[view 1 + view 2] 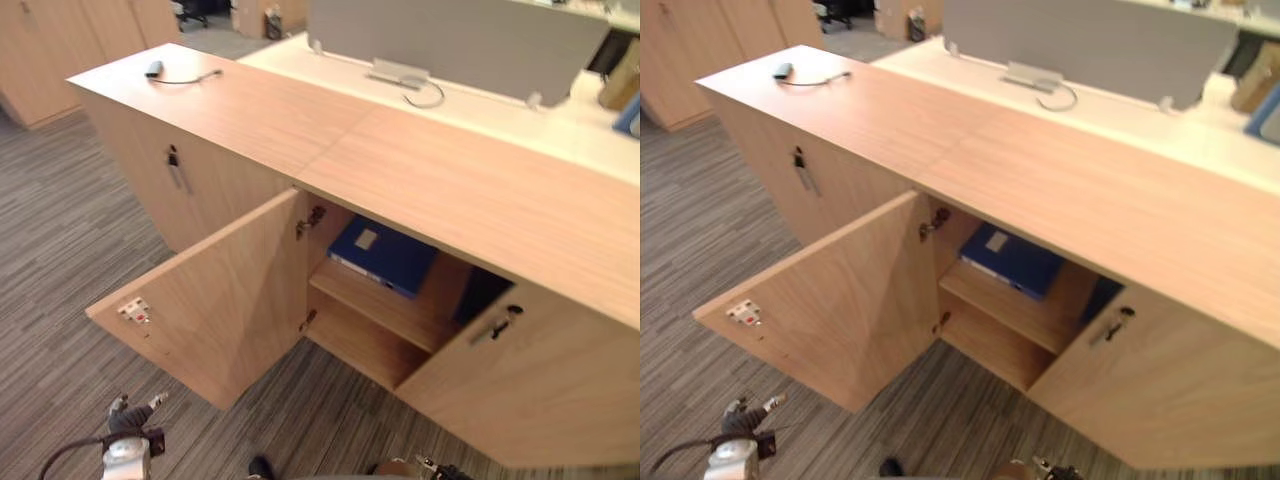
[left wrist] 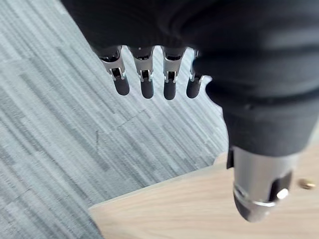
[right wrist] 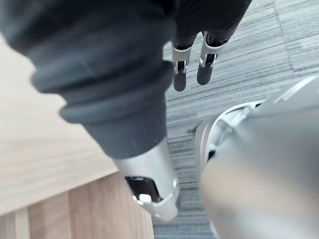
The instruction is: Walk over to the cabinet, pick up the folder, carry it to the office cabinet, place the folder inside the office cabinet, then close the office cabinet door
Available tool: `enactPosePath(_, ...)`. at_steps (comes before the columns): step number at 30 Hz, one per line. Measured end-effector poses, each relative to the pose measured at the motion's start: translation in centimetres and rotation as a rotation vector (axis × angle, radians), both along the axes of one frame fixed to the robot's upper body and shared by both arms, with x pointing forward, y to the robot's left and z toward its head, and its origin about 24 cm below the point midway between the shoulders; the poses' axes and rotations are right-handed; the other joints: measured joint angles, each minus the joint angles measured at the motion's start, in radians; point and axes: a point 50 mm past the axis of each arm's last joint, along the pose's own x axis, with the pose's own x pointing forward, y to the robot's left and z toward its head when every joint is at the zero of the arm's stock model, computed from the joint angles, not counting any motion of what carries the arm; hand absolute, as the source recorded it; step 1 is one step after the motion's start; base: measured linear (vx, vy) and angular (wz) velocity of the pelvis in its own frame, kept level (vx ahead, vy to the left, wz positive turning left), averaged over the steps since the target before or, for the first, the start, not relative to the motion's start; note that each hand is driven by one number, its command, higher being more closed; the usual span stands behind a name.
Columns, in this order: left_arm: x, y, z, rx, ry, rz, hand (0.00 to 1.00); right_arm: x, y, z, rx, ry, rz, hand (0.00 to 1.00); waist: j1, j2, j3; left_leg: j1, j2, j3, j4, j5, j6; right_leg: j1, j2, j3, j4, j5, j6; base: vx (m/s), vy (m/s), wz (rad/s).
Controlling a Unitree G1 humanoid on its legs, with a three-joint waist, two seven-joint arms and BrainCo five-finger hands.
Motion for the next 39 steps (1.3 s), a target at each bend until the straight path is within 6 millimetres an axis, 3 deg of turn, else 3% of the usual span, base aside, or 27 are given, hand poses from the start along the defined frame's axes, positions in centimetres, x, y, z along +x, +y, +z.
enactPosePath(2,1.5,1.4,1.7,0.061,-0.031,-0.018,0.0,-1.7,-0.2,-0.2,0.001,0.032,-0.011,0.0,-0.001,0.001,-0.007,0.027,0.023,0.018,-0.005,0.01,-0.014,0.011,0.039,0.019,-0.024,-0.007,-0.003,-0.05,-0.074,-0.35)
enactPosePath(6,4.6,2.6,4.5,0.131,-0.109,-0.042,0.0,-2.7,-0.8,-0.1,-0.014,0.043,-0.043,0.0,-0.005,0.003,-0.01,0.021,0.055,0.021,-0.005,0.018,-0.025,0.022,0.093,0.022,-0.085,0.002,-0.005,-0.02,-0.057,-0.12)
enactPosePath(11,4.9,3.7,5.7,0.204,-0.068,-0.083,0.0,-3.7,-0.7,-0.2,-0.009,0.057,-0.048,0.0,0.004,0.01,-0.012,0.022,0.066,0.029,-0.001,0.026,-0.046,0.023,0.116,0.037,-0.11,0.025,-0.01,0.03,-0.024,-0.07)
enactPosePath(16,5.9,2.6,6.3,0.249,-0.054,-0.176,0.0,-4.0,0.1,-0.3,0.015,0.05,-0.048,0.0,0.043,0.013,-0.012,0.023,0.054,0.031,0.0,0.026,-0.047,0.024,0.111,0.041,-0.106,0.03,-0.007,0.05,0.009,0.01)
enactPosePath(20,5.7,1.1,5.8,0.262,-0.034,-0.278,0.0,-3.9,0.4,-0.4,0.024,0.042,-0.046,0.0,0.055,0.015,-0.011,0.024,0.042,0.024,0.0,0.025,-0.047,0.024,0.095,0.041,-0.094,0.03,-0.007,0.0,0.026,0.06)
enactPosePath(25,3.5,-2.9,4.0,0.103,-0.109,-0.384,0.0,-3.7,-0.1,-0.2,0.007,0.017,-0.043,0.0,0.064,0.026,-0.01,0.022,0.022,0.026,0.005,0.006,-0.037,0.014,0.066,0.049,-0.077,0.03,-0.004,-0.04,0.028,0.01)
enactPosePath(28,1.3,-7.2,2.3,-0.103,-0.141,-0.513,0.0,-3.9,-0.7,0.0,-0.009,0.016,-0.039,0.0,0.069,0.041,-0.011,0.018,0.001,0.026,0.002,0.0,-0.027,0.004,0.045,0.062,-0.075,0.032,0.013,-0.06,0.049,0.06)
enactPosePath(30,0.2,-10.9,1.4,-0.258,-0.122,-0.665,0.0,-3.8,-1.0,0.0,-0.013,0.014,-0.021,0.0,0.07,0.045,-0.01,0.004,-0.011,0.024,-0.001,-0.001,-0.027,-0.008,0.038,0.078,-0.087,0.041,0.028,-0.07,0.06,0.12)
enactPosePath(31,-0.6,-13.7,1.1,-0.382,-0.119,-0.774,0.0,-3.6,-1.2,0.1,-0.019,0.012,0.011,0.0,0.07,0.047,-0.01,-0.007,-0.02,0.023,-0.002,-0.001,-0.027,-0.015,0.03,0.083,-0.099,0.05,0.037,-0.05,0.051,0.11)
enactPosePath(32,-0.8,-14.8,1.1,-0.433,-0.118,-0.823,0.0,-3.5,-1.4,0.1,-0.025,0.013,0.029,0.0,0.07,0.047,-0.01,-0.01,-0.024,0.023,-0.004,-0.001,-0.027,-0.016,0.03,0.085,-0.105,0.056,0.04,-0.05,0.052,0.04)
enactPosePath(34,-1.3,-18.5,1.4,-0.586,-0.133,-0.974,0.0,-2.9,-1.4,0.2,-0.035,0.008,0.101,0.0,0.061,0.043,-0.013,-0.017,-0.034,0.029,-0.005,-0.005,-0.02,-0.026,0.031,0.099,-0.125,0.068,0.039,-0.04,0.046,-0.18)
enactPosePath(35,-1.3,-19.4,1.7,-0.624,-0.148,-1.01,0.0,-2.8,-1.4,0.2,-0.034,0.006,0.108,0.0,0.056,0.04,-0.015,-0.019,-0.036,0.03,-0.005,-0.006,-0.019,-0.027,0.031,0.1,-0.129,0.071,0.039,-0.04,0.054,-0.23)
enactPosePath(36,-1.1,-21.0,2.7,-0.667,-0.205,-1.081,0.0,-2.9,-1.2,0.2,-0.029,0.009,0.126,0.0,0.046,0.033,-0.025,-0.03,-0.04,0.031,-0.005,-0.007,-0.017,-0.034,0.031,0.099,-0.142,0.078,0.034,-0.01,0.035,-0.09)
enactPosePath(39,0.0,-22.8,5.1,-0.698,-0.353,-1.153,0.0,-2.9,-1.0,0.1,-0.025,0.008,0.15,0.0,0.033,0.025,-0.031,-0.03,-0.044,0.036,-0.005,-0.009,-0.013,-0.032,0.03,0.1,-0.155,0.092,0.03,0.02,0.032,-0.09)
